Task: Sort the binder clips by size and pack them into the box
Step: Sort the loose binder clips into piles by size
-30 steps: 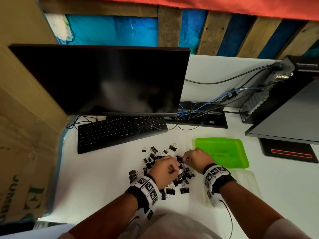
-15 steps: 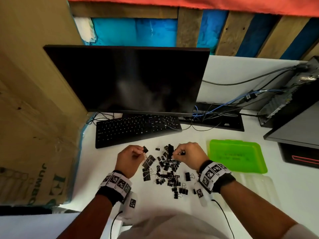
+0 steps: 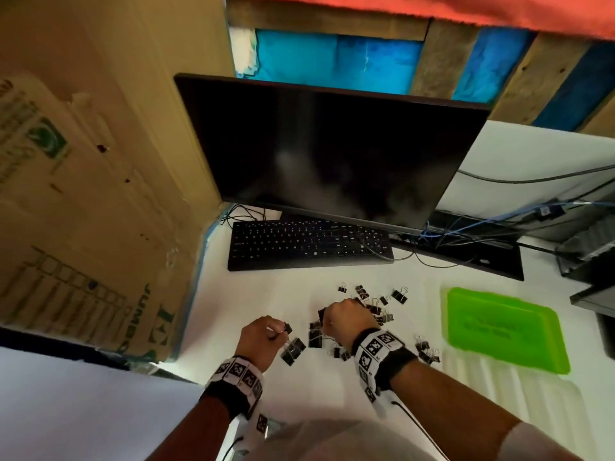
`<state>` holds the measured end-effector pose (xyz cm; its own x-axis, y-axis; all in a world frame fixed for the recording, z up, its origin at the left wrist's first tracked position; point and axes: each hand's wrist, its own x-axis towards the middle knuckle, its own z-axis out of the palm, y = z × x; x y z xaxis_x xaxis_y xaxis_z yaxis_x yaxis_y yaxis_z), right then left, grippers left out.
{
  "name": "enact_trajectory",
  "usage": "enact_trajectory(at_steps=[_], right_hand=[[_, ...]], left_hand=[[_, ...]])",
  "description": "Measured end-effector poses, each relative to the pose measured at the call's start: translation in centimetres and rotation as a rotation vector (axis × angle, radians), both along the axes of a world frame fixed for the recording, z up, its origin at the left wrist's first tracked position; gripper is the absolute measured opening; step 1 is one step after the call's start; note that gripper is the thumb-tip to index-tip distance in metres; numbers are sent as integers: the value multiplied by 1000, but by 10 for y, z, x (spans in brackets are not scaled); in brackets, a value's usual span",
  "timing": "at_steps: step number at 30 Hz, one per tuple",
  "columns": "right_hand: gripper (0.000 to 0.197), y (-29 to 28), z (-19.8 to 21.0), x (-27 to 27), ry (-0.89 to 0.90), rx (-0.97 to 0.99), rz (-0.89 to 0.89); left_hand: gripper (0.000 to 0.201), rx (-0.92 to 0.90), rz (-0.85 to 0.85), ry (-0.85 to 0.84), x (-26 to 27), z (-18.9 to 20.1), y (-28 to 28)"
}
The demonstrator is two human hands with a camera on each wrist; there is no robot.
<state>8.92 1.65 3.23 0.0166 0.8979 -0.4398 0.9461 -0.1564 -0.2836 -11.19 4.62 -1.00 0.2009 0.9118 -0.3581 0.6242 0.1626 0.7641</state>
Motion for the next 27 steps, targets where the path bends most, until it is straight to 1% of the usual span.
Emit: enact_trajectory(at_steps=[4,9,12,16,20,22,25,27], right_hand=[[20,6,-3,-17,89,-18,17],[10,11,-14,-38,291,16,9],[13,14,-21,-45,396,24,-43],[20,14,-22,-48,527,-9,-62],[21,3,-26,-39,555,3,-50],[26,-4,-26,-29,561,11,-44],[36,-18,-21,-11,535,52,-24],[41,-28,-18,10,508,136,-65]], left_hand=[[9,-31,45,-33,-12,5,-2],[19,6,60,-12,-27,8,-5],[19,8,79,-18,-35,7,-7],[24,43,82,-22,-42,5,-8],[25,78,72,-41,-46,3,-11],[28,108,65,-54,-46,5,-11],[27,223,43,-29,-43,13,-10],[24,306,1,-14,-36,22,-9]])
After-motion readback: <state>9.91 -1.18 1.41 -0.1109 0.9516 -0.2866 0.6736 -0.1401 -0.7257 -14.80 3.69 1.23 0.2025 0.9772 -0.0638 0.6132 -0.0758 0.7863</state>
